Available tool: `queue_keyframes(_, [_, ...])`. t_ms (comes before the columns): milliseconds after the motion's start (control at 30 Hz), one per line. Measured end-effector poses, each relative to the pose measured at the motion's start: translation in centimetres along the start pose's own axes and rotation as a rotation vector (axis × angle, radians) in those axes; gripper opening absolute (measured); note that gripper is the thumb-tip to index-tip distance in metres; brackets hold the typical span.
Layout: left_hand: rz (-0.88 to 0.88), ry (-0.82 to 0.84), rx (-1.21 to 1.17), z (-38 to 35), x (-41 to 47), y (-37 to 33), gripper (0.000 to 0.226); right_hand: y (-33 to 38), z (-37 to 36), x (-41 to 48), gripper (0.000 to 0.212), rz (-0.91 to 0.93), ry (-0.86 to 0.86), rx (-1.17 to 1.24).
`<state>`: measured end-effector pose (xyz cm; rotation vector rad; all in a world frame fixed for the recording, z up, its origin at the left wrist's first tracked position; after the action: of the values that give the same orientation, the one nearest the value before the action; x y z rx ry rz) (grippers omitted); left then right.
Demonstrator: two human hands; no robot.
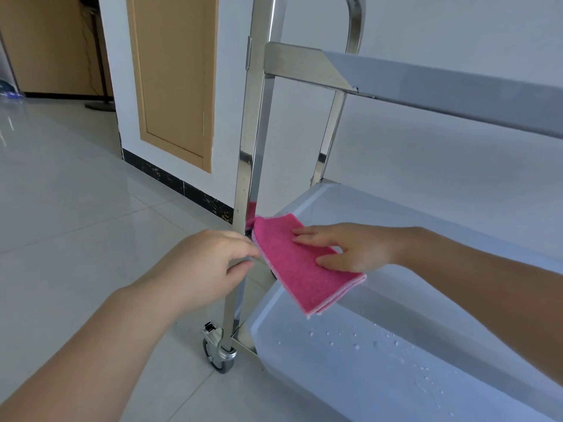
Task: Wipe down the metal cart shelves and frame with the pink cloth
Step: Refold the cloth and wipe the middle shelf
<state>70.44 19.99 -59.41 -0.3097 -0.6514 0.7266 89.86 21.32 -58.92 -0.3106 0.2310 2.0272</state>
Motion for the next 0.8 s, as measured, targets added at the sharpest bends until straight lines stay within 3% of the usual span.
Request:
queue_keyframes(133, [0.023,-0.041,-0.016,-0.8,0.8,-0.2,0.022,1.5,0.5,-0.5,0.05,0.074,-0.165,-0.051])
queue_keyframes(267, [0.076,-0.029,-0.001,-2.2,1.9,-1.1,0.046,1.5,0.8,-0.9,0.044,0.097,-0.226,0.031])
queue_keyframes(467, [0.158,0.038,0.038,-4.5,3.2,-1.6,0.057,-1.2,0.7,-1.3,0.04,0.049,-0.333,0.114])
queue_keyframes(600, [0.184,0.058,0.04,-4.9,3.5,-1.7,0.052,-1.0,-0.1,-2.3,0.055,0.118,-0.323,0.076])
queue_keyframes(800, [0.201,-0.004,-0.008,-4.7,3.7,-1.9,0.032,-0.4,-0.8,-2.7,0.057,0.098,-0.292,0.097])
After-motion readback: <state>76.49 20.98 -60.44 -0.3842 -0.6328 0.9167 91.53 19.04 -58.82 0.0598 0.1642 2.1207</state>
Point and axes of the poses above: each hand's wrist, its own x-axis towards the middle knuckle, its own z-axis out of the back of the hand, y = z × x, the point moved 7 cm from there along x, towards the middle knuckle, and after that the axes turned 8 degrees about -x, right-handed, at the moved point
